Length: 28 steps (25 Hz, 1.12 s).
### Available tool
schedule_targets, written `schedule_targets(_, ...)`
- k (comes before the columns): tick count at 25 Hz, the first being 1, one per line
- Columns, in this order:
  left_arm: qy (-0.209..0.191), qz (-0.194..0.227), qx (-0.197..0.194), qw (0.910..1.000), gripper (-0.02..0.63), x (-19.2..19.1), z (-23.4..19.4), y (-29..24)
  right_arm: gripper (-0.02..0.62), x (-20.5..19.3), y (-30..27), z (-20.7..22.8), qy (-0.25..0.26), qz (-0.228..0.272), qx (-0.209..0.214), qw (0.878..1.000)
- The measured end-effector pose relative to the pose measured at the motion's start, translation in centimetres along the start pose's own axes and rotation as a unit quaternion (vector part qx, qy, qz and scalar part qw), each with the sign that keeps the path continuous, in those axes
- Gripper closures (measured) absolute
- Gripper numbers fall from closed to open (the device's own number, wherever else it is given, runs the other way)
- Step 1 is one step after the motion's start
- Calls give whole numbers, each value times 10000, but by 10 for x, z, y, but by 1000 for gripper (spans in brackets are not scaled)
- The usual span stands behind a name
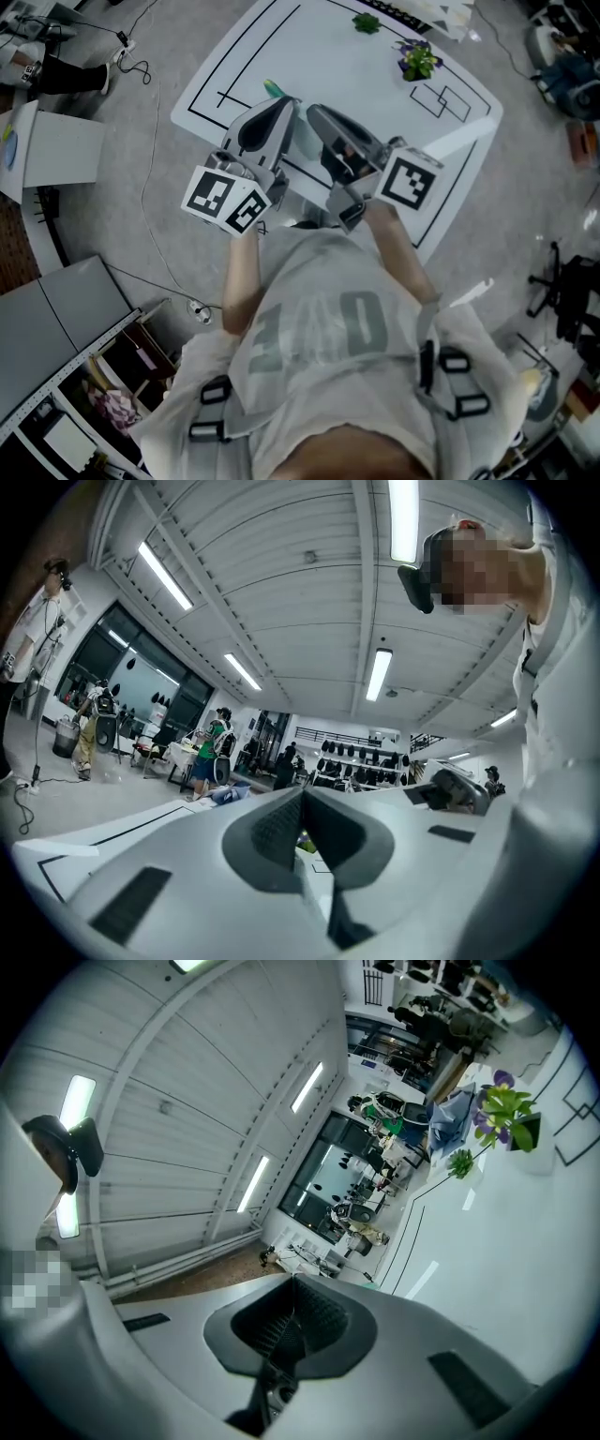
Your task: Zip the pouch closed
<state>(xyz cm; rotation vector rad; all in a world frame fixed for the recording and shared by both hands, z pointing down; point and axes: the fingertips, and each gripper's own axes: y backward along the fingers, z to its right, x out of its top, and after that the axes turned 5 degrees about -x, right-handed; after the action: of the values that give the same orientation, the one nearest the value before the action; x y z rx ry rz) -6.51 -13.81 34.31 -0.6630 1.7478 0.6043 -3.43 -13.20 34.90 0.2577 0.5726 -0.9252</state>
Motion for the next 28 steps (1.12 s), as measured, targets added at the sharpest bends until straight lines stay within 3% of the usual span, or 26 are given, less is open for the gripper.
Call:
schedule_targets(8,278,5,518,9983,600,-8,-27,9,586,-6,5,-2,193,-167,50,9997)
schedule_targets(19,-76,-77,1500,9886,600,2,-71,52,586,-10,22,2,290,-293,83,9991)
schedule_targets(28,-126,-46,2003,9796,600,6,-95,83,586,-15,33,13,265,-338,-46,9991)
